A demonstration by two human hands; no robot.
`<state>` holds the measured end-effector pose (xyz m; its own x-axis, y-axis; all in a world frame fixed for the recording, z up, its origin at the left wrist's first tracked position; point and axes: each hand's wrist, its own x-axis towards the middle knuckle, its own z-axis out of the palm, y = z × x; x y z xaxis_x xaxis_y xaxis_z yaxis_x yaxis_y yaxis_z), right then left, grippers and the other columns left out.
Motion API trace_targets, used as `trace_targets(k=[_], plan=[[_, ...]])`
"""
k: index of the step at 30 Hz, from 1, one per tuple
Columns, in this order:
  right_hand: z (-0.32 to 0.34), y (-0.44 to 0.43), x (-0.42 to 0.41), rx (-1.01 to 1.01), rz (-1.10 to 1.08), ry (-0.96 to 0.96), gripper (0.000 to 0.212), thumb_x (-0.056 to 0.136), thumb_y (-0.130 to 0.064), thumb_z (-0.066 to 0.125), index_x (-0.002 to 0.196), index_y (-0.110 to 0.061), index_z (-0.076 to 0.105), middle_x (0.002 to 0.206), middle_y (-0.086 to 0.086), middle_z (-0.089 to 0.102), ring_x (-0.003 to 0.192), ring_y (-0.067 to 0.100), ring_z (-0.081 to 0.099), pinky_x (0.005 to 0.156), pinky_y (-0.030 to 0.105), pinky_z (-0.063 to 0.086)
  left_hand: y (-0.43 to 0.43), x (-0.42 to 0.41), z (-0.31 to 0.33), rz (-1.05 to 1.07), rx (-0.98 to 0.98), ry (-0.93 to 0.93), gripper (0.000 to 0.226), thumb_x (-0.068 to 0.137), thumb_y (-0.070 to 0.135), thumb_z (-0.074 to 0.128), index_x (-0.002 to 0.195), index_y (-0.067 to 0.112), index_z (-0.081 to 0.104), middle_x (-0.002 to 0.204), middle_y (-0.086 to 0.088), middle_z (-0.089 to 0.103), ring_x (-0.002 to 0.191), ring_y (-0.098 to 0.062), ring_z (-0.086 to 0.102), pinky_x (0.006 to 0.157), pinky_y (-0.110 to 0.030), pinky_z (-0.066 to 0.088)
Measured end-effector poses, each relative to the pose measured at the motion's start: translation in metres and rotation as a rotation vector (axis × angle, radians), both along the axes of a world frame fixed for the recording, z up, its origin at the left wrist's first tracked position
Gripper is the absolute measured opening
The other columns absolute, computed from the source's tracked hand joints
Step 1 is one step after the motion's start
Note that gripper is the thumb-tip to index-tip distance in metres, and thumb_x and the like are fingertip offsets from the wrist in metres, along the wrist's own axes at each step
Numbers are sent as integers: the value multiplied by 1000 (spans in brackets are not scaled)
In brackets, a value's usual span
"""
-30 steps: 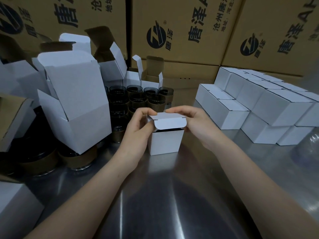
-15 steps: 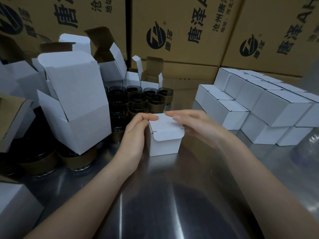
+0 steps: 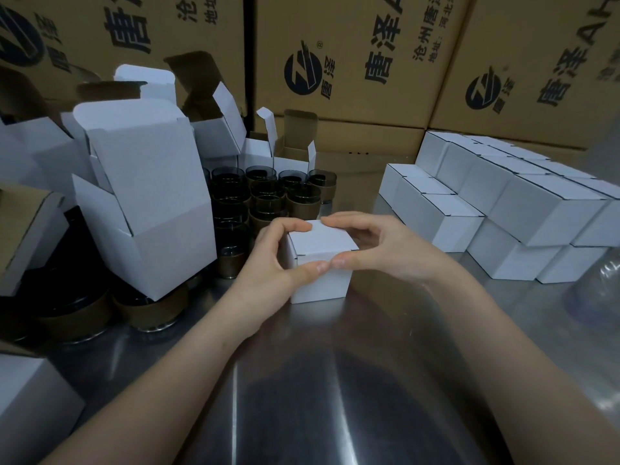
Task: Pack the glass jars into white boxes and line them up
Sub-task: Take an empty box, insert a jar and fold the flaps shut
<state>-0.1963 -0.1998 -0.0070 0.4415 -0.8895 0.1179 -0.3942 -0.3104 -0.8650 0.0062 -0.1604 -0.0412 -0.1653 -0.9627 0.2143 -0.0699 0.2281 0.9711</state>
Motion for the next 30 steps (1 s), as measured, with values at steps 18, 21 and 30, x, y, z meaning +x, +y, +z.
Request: trace_targets(k=[18, 21, 30], plan=[[1, 1, -1, -34, -28, 6, 52, 66, -50, 77, 116, -40, 67, 119, -25, 66, 114, -6, 58, 95, 15, 46, -3, 1, -2, 29, -87, -20, 43, 75, 41, 80, 115, 35, 64, 131, 0, 56, 125, -17, 52, 104, -45, 48], [2, 2, 0, -35, -38, -5, 53, 68, -51, 74, 119, -37, 67, 112, -29, 68, 109, -10, 59, 85, 6, 45, -4, -1, -2, 27, -87, -8, 39, 74, 44, 70, 112, 39, 64, 129, 1, 57, 123, -17, 54, 100, -45, 51], [2, 3, 0, -30, -53, -16, 41, 80, -34, 76, 120, -33, 66, 105, -32, 68, 105, -11, 61, 80, 4, 44, -4, -3, -3, 26, -79, 17, 34, 77, 43, 68, 111, 38, 64, 128, -2, 57, 122, -18, 55, 102, -47, 49]])
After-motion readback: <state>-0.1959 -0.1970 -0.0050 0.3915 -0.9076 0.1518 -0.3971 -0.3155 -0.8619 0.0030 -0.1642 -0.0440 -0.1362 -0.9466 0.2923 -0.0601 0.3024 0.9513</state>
